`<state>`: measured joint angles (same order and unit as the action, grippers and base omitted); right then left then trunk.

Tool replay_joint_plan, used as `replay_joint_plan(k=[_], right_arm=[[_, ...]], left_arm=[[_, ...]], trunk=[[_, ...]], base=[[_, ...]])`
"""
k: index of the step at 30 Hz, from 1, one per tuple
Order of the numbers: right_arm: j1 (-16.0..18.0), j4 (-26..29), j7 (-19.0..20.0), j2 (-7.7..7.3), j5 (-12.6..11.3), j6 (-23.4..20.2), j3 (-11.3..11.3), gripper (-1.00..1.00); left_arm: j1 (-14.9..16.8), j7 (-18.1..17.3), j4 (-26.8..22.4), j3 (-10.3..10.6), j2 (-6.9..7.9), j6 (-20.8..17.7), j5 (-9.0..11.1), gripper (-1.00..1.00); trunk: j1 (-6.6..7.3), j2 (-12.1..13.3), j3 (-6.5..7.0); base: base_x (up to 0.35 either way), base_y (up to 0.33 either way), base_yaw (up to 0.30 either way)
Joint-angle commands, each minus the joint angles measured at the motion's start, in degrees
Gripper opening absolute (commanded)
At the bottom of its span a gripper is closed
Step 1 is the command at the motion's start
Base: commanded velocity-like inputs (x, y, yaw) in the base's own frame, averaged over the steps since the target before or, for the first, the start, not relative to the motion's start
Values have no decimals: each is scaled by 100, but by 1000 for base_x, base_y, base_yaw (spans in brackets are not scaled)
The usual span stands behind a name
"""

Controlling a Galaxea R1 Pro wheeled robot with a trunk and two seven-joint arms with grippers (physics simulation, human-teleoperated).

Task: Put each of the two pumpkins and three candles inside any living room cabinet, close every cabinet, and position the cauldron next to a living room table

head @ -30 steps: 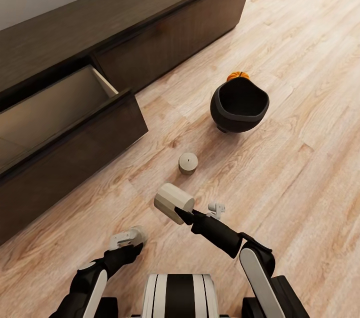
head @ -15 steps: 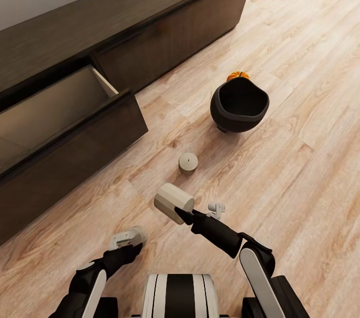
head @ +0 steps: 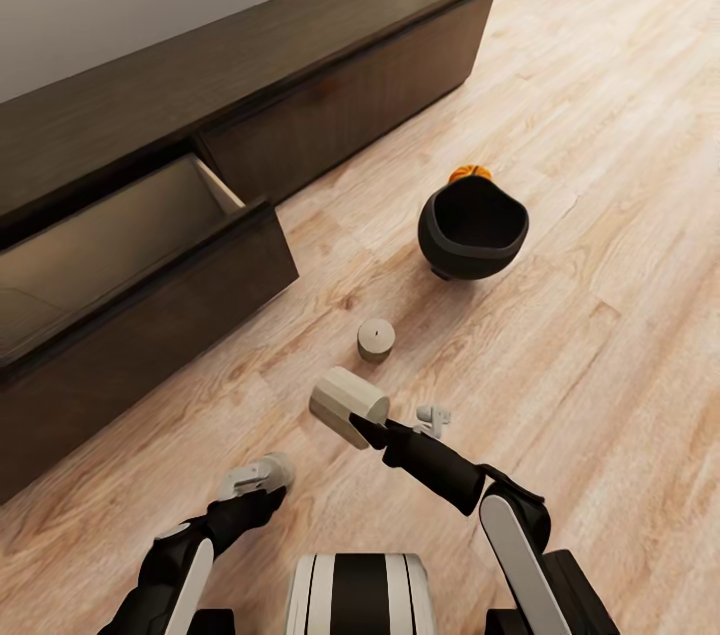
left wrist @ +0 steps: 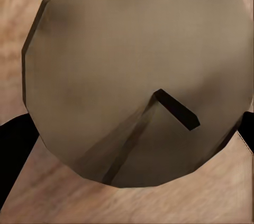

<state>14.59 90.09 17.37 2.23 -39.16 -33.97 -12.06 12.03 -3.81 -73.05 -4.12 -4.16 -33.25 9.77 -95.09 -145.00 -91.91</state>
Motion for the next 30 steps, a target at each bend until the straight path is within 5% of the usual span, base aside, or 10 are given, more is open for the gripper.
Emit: replay_joint_plan(k=[1, 8, 12, 20, 30], right_arm=[[8, 1, -48, 4, -39, -45, 4, -100], [52, 6, -912, 18, -53, -295, 2, -100], [78, 43, -1571, 190, -48, -727, 2, -100], [193, 52, -2031, 586, -48, -1295, -83, -100], [220, 52, -2054, 593, -48, -1294, -201, -100]], left_arm=[[2, -20, -13, -15, -5, -45, 8, -100], [75, -23, -259, -10, 1, -707, 0, -100], [279, -21, -298, -40, 30, -1342, -7, -100], [449, -22, -466, -225, 50, -2119, -12, -100], [459, -23, -479, -253, 55, -2160, -15, -100]], trunk=[[3, 0, 20], [21, 10, 175], [32, 15, 263], [52, 26, 441], [78, 39, 662]], base=[[0, 0, 0], [0, 0, 0], [0, 0, 0], [0, 0, 0], [0, 0, 0]])
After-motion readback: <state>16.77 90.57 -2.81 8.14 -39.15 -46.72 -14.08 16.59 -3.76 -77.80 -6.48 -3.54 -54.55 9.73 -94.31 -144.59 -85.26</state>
